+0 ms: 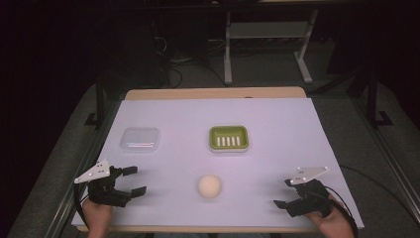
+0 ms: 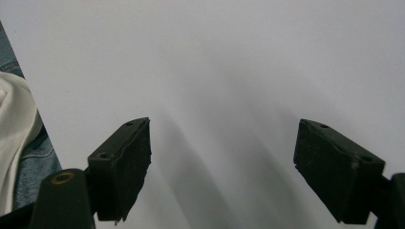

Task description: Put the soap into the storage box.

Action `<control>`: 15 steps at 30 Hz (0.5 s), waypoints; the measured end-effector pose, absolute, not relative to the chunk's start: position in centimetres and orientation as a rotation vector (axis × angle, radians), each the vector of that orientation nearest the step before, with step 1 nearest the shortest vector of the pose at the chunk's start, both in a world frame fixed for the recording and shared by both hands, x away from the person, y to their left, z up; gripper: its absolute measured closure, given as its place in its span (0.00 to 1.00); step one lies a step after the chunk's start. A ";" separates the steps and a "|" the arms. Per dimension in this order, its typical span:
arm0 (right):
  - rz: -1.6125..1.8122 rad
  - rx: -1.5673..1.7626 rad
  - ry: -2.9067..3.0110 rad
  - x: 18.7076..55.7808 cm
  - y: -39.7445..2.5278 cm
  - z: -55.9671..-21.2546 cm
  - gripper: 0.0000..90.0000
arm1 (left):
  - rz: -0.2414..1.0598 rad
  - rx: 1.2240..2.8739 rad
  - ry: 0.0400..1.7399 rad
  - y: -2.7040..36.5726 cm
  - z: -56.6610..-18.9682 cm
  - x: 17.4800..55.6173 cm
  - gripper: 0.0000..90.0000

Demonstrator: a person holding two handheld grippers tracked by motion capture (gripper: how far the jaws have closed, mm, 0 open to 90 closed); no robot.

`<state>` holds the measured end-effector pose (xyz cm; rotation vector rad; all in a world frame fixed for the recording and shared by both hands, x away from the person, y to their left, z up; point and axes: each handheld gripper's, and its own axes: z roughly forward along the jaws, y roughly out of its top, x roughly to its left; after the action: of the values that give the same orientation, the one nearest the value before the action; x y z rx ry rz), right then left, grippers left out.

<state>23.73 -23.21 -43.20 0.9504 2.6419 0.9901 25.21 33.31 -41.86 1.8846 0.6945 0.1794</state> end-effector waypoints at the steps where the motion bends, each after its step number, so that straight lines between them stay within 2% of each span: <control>1: 0.987 0.948 2.648 23.7 -23.1 -43.2 0.22 | 0.178 1.887 0.694 33.3 -41.9 25.2 0.14; 15: 0.973 0.863 2.706 24.3 -21.0 -42.7 0.21 | 0.173 1.888 0.678 33.2 -41.8 25.2 0.14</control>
<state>24.31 -20.96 -42.69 0.8632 2.7063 0.9733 25.16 33.16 -41.82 1.8877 0.6780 0.1730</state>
